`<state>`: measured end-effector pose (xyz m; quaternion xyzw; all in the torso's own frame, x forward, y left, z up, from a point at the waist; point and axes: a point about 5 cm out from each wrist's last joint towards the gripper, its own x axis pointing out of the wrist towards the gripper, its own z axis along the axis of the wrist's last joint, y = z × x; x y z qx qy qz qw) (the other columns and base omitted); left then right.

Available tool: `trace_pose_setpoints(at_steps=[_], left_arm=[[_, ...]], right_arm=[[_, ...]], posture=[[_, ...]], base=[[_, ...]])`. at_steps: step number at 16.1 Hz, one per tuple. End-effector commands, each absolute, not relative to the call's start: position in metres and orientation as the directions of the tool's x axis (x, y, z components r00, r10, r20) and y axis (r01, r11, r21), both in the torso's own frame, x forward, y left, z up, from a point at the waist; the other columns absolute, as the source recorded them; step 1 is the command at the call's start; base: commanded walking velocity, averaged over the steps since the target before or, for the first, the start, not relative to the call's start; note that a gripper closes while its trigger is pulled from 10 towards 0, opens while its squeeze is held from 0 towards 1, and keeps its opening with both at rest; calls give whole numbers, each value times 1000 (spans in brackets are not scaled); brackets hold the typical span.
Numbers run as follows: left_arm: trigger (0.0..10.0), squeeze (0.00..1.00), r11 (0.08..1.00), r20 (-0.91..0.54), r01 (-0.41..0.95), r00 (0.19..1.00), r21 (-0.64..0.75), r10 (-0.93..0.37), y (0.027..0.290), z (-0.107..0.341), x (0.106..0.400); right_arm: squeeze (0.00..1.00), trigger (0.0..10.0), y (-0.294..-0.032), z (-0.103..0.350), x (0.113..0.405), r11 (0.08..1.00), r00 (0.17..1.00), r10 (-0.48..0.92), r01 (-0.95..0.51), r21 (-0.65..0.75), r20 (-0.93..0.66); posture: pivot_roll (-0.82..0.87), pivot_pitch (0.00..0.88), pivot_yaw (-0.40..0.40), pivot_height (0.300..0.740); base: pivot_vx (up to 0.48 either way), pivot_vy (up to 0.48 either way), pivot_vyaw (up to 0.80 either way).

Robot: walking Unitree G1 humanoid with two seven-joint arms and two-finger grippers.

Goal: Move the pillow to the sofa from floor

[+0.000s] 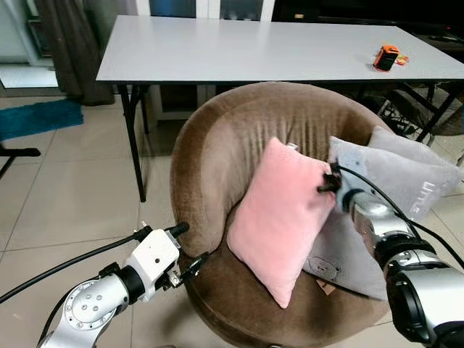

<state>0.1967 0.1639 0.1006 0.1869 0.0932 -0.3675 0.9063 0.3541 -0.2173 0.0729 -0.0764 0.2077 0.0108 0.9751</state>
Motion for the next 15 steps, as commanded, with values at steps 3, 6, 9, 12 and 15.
trace_pose_setpoints(at_steps=[3,6,9,12,15], left_arm=[[10000,0,629,-319,737,675,248,-665,159,101,196],[10000,0,604,-312,768,639,212,-703,154,100,197],[10000,0,557,-286,819,572,141,-769,142,96,197],[10000,0,603,-212,786,618,137,-757,134,100,204],[10000,0,795,-89,600,800,91,-594,140,106,216]], right_arm=[[1000,10000,-238,83,355,990,923,-120,84,-112,-366],[1000,10000,-253,96,359,988,936,-146,118,-103,-320],[0,10000,-270,112,358,985,963,-166,152,-83,-214],[0,10000,-283,127,349,982,986,-161,155,-109,-43],[0,10000,-266,126,319,984,998,-57,61,-165,31]], posture=[[99,5,-61,740],[93,0,-64,740],[71,0,-79,740],[40,0,-82,740],[-8,0,-65,740]], base=[[0,0,0],[0,0,0],[0,0,0],[0,0,0],[0,0,0]])
